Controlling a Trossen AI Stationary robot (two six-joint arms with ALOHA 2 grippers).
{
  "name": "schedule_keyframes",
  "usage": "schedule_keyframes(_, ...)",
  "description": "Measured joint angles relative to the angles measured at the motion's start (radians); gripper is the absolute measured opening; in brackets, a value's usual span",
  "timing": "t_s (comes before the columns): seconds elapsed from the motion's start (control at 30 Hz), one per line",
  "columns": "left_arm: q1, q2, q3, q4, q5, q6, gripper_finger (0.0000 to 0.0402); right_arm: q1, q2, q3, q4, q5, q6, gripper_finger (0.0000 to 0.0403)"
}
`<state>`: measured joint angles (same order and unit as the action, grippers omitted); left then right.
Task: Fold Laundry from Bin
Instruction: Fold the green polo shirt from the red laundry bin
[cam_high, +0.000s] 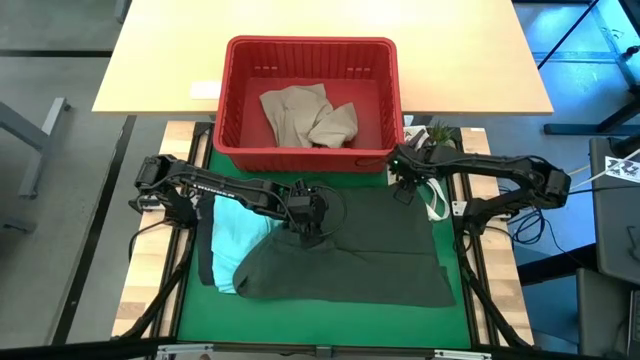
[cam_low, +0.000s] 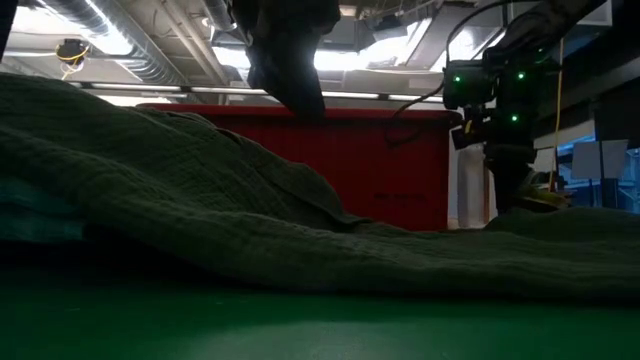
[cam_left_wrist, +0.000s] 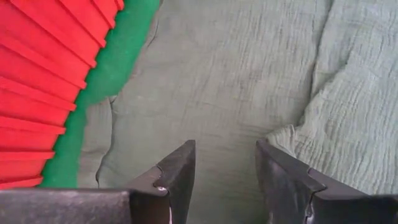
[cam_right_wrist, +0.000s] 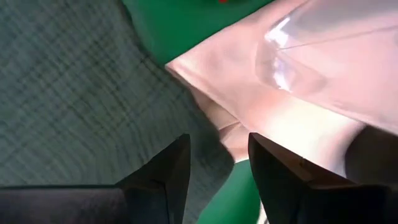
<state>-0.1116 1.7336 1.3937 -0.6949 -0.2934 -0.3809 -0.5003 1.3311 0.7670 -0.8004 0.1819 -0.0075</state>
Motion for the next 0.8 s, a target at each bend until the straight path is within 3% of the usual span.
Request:
schedule_keyframes(0.4,-0.003,0.0,0.0,0.0,0.0,0.0,0.0159,0.003,0.053,0.004,0.01,-0.002,0.001,0.0161)
schedule_keyframes(0.53,-0.003,0.0,0.0,0.0,0.0,0.0,0.0159,0.003,0.054,0.003,-0.012,0.043,0.0,0.0161)
schedule_keyframes(0.8,-0.003,0.0,0.0,0.0,0.0,0.0,0.0159,0.003,0.035,0.002,-0.051,0.009,0.0,0.0161)
